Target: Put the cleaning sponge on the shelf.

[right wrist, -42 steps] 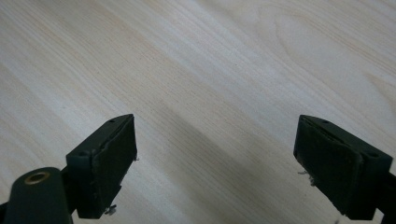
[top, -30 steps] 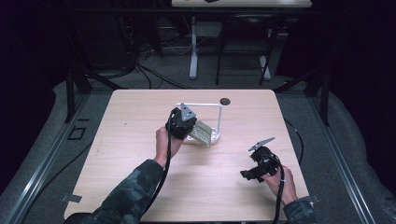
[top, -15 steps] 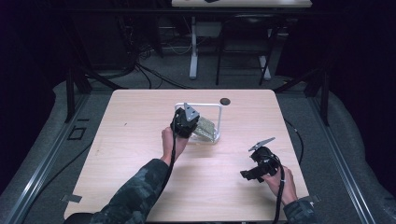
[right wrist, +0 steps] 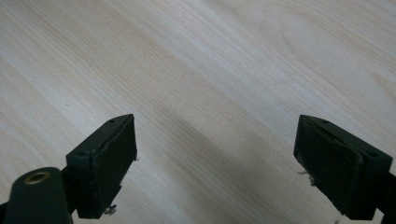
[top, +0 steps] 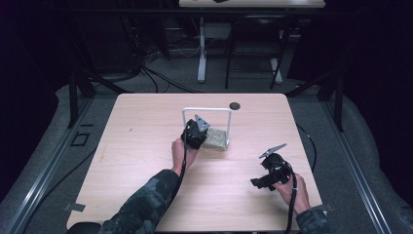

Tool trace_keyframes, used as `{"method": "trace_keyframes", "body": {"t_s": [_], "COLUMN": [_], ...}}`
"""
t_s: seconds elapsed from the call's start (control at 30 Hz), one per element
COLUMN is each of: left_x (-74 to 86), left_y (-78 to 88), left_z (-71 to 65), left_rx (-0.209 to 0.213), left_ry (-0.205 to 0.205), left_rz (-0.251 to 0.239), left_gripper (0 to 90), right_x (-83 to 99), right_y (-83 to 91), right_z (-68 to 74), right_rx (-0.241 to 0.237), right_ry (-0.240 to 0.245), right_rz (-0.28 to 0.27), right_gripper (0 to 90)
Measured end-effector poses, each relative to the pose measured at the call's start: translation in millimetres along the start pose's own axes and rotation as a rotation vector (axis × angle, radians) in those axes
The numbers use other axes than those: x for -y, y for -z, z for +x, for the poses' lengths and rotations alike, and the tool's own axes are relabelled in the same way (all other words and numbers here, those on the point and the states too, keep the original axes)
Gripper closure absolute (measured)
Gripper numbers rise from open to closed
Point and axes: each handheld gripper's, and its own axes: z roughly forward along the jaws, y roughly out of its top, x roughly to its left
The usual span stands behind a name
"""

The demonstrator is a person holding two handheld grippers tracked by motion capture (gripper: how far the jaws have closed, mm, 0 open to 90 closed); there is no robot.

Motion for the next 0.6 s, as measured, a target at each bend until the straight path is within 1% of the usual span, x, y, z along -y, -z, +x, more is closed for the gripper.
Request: {"method": "trace_keyframes", "body": {"t_s": [0.07, 0.17, 0.23, 0.33, 0.37, 0.4, 0.47, 0.53, 0.6], "left_x": [3.2, 7.9, 10.4, 11.5, 11.2, 11.2, 10.8, 10.4, 9.5], "left_y": [-2.0, -6.6, -9.7, -11.2, -11.0, -11.1, -10.4, -9.4, -7.8], "left_z": [0.0, -0.2, -0.1, 0.0, -0.2, -0.4, -0.1, 0.5, 1.5], "left_rx": [-0.003, 0.001, 0.003, 0.005, 0.002, 0.004, 0.004, 0.014, 0.035], "left_ry": [-0.009, 0.003, 0.005, 0.001, -0.007, -0.004, 0.002, 0.008, 0.01], "left_rz": [0.015, 0.04, 0.064, 0.071, 0.074, 0.073, 0.078, 0.082, 0.092], "left_gripper": [89.2, 89.0, 89.0, 88.5, 88.0, 86.8, 81.0, 75.1, 67.7], "right_x": [-0.1, -0.1, -0.3, -0.3, -0.2, -0.1, 0.0, -0.1, -0.4], "right_y": [0.0, -0.3, -0.2, 0.2, 0.2, 0.2, 0.4, 0.5, 0.3], "right_z": [0.4, 0.7, 1.3, 1.3, 1.0, 0.9, 0.8, 1.1, 1.6], "right_rx": [0.0, 0.0, -0.004, -0.003, -0.001, -0.001, -0.001, -0.001, -0.003], "right_ry": [0.0, -0.002, -0.005, -0.002, 0.0, 0.0, 0.001, 0.001, -0.002], "right_rz": [0.0, 0.005, 0.005, 0.0, 0.0, 0.0, 0.0, -0.002, -0.001], "right_gripper": [12.5, 12.5, 12.5, 12.5, 12.6, 12.6, 12.6, 12.6, 12.6]}}
